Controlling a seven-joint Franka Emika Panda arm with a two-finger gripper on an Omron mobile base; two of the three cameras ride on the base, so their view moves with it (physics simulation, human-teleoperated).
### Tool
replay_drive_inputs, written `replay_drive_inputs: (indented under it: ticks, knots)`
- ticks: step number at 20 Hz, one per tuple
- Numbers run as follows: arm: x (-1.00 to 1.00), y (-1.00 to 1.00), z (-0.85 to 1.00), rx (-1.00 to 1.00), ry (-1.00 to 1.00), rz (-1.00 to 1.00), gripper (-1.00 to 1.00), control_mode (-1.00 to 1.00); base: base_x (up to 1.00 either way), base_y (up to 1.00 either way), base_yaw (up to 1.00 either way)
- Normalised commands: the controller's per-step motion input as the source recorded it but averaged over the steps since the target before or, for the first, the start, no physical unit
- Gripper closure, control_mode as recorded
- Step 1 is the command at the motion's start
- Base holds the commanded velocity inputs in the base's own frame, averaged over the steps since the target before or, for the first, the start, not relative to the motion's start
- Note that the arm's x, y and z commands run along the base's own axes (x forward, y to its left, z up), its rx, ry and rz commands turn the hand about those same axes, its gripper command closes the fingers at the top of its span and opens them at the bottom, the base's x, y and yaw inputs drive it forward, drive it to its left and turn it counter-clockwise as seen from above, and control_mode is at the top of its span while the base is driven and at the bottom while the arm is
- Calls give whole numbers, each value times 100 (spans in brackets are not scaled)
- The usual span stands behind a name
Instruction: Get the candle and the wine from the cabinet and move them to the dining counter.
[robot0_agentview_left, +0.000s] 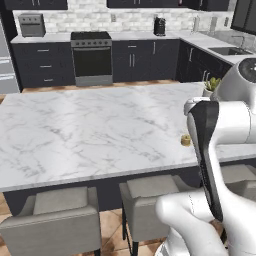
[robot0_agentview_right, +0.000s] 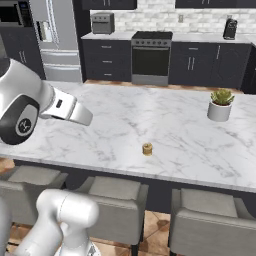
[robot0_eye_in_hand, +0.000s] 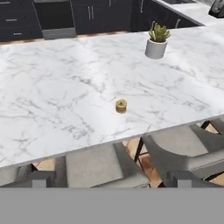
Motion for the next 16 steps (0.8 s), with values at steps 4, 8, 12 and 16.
replay_drive_inputs:
  ticks: [4, 8, 12, 16]
  knots:
    - [-37, 30, 0, 4, 0, 19, -100, -100, 0, 0, 0]
    - [-29, 0, 0, 10, 0, 22, -100, -100, 0, 0, 0]
    - [-5, 0, 0, 2, -3, 9, -100, -100, 0, 0, 0]
    - [-1, 0, 0, 0, -3, 3, -100, -100, 0, 0, 0]
